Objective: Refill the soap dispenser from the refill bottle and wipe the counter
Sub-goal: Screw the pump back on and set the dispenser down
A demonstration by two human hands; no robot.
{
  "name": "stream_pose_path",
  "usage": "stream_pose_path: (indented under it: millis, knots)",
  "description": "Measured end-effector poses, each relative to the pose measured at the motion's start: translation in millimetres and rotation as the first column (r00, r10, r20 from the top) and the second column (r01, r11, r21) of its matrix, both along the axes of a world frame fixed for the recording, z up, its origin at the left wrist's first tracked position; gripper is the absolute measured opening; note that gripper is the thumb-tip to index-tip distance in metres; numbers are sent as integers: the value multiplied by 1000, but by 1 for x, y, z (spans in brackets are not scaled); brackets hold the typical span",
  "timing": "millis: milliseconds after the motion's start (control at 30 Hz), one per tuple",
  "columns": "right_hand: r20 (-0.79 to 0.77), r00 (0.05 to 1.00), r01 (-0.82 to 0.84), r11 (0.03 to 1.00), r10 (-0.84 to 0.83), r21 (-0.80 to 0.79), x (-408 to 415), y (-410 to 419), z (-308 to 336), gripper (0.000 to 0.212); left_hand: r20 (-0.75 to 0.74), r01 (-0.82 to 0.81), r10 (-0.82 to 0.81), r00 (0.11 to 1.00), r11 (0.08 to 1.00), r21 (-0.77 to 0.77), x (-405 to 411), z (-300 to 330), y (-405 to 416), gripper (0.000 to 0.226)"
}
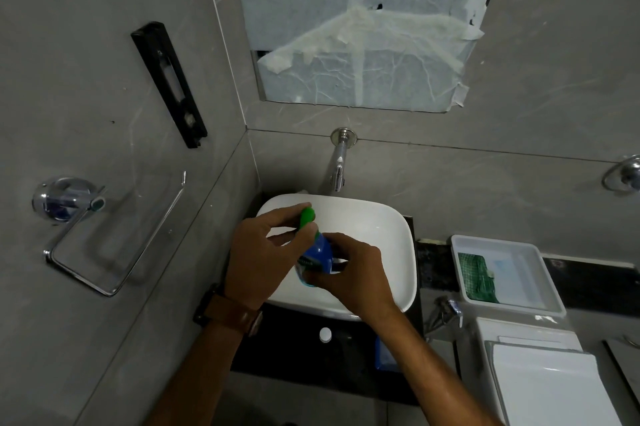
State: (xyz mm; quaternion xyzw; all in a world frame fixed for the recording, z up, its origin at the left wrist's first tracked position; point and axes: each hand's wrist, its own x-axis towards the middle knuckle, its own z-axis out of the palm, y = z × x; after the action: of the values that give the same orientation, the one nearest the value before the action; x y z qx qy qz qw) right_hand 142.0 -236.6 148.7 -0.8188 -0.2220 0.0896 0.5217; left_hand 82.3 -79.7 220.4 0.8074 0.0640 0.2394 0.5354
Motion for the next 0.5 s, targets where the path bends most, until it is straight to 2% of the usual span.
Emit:
stream_pose_path:
  millis: [267, 400, 500]
  knots:
    - [-64, 990, -126, 992, 127, 21, 6, 8, -13, 54, -52, 127, -128, 990, 992, -22, -7, -11, 21, 37]
    - [-80, 984, -159, 987, 160, 20, 5, 18, -24, 52, -53, 103, -105, 993, 993, -54, -18, -20, 28, 42]
    - [-55, 980, -194, 981, 193, 0, 1, 29, -35, 54, -61, 55, -63, 996, 991, -126, -30, -34, 34, 36]
